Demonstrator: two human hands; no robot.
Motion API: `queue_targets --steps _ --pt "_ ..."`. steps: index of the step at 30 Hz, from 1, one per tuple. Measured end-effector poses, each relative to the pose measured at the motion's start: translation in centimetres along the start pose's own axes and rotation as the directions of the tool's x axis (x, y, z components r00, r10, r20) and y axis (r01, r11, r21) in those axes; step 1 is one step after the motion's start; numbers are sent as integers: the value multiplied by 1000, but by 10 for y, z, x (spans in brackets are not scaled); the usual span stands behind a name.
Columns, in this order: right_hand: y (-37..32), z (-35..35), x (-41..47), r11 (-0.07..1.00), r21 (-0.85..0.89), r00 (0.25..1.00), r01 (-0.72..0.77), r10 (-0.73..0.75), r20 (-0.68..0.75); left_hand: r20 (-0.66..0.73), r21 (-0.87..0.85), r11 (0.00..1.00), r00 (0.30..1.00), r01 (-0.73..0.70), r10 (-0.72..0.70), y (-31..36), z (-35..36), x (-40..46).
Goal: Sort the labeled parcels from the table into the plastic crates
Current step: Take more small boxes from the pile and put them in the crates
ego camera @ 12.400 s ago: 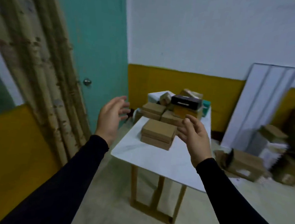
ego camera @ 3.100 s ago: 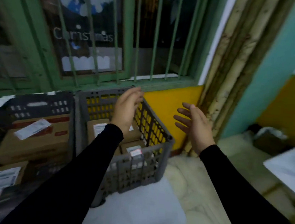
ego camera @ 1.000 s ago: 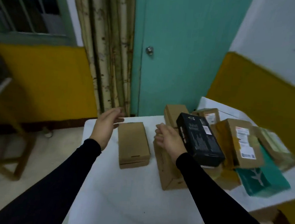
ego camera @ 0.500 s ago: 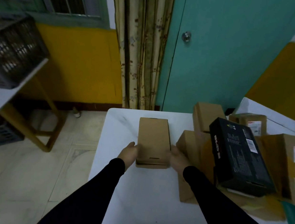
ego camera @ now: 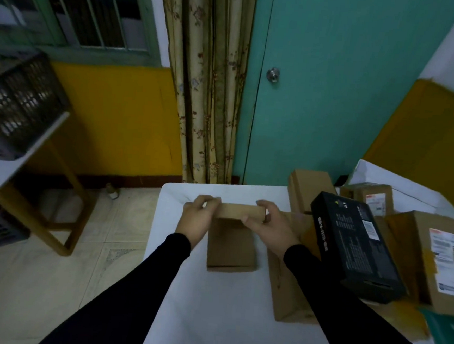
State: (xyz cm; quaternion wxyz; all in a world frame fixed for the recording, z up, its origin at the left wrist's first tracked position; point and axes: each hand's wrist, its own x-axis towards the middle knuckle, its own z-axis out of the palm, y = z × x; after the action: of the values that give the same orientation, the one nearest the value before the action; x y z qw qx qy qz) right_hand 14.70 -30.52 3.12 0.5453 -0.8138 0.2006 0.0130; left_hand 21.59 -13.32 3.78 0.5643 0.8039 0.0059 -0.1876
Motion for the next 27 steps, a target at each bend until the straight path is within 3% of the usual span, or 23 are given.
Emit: queue_targets --steps 4,8,12,17,20,23,27 --pt "-29 -16 -6 983 -83 983 164 -170 -69 -76 -202 971 990 -129 116 53 -29 -23" --pt "-56 -22 -16 970 55 967 239 -232 -106 -68 -214 954 977 -212 202 78 -54 -39" --pt "-75 -28 -23 907 395 987 148 -109 -118 74 -184 974 986 -133 149 74 -74 -48" --pt "-86 -39 -28 818 564 980 114 -1 -197 215 -144 986 969 -89 119 60 -89 -57" --pt "-88 -40 -34 710 702 982 49 93 -162 227 -220 973 967 -63 114 65 -100 -57" --pt "-87 -40 -41 708 706 979 -9 150 -137 144 -292 950 977 -112 159 79 -108 -59" --pt "-85 -42 -41 846 531 960 40 114 -254 85 -235 943 962 -235 261 96 -116 -61"
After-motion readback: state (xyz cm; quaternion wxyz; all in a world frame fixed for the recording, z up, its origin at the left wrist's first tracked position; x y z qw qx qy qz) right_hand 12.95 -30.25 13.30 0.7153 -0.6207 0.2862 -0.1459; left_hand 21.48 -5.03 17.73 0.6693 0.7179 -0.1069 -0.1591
